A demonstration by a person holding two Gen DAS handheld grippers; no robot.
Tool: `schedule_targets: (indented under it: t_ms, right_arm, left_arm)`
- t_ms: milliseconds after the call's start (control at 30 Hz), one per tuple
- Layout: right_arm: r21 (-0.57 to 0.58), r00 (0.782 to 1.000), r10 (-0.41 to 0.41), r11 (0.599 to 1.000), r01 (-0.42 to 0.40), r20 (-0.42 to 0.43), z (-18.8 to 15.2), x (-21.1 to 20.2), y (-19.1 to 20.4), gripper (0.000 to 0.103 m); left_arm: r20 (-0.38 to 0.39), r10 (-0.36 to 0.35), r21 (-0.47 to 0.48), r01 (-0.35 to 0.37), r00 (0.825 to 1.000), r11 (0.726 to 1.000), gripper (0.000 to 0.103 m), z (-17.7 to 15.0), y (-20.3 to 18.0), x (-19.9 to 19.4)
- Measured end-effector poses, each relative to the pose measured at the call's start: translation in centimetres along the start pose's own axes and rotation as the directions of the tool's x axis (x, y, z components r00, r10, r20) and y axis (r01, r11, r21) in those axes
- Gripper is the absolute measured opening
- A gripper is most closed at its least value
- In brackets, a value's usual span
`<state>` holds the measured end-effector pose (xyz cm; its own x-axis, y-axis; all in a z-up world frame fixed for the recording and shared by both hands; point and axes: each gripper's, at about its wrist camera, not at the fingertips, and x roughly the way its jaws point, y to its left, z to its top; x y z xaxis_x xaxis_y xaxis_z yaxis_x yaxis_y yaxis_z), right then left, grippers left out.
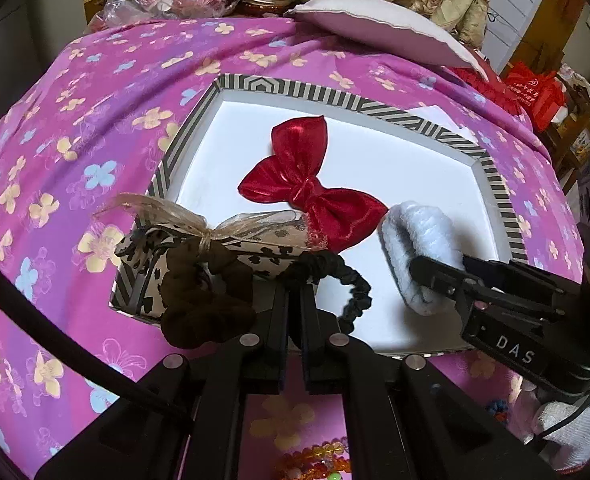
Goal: Organize jewelry
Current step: 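Carry the scrunchie and hair tie into the white box and open both tools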
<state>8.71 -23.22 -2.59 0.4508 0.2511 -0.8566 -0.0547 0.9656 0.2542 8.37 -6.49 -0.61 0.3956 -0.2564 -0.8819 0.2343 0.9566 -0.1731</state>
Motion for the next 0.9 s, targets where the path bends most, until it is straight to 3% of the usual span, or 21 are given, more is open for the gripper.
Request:
schedule_targets:
  t_ms: [267, 400, 667, 900]
  right_arm:
    - [0.007, 1.000, 0.026, 1.000, -0.026, 0.007, 0.1, -0.5, -0.1, 0.042]
    - [0.036, 0.998, 0.050, 0.998, -0.051, 0.027, 0.0, -1.7, -0.5, 0.050]
    - [0.059, 0.996, 0.049, 0.997, -0.053, 0.074, -1.0, -4.9, -0.7, 0.050]
    - [0.046, 0.995, 0.049, 0.998, -0.053, 0.090, -2.6, -6.7, 0.3, 0.050]
  left_arm:
    - [0.015, 0.020, 0.017, -0.020, 1.000, 1.000, 0.011, -0.2, -0.2, -0.1]
    - [0.033, 0.020, 0.035, -0.021, 0.999, 0.999, 0.025, -0.4, -0.7, -0.8]
    - [0.052, 0.019, 0.052, -0.022, 0.998, 0.998, 0.032, -1.0, -1.3, -2.6]
    - [0.071, 0.007, 0.051, -0.010, 0.997, 0.999, 0.033, -2.0, -1.6, -4.6]
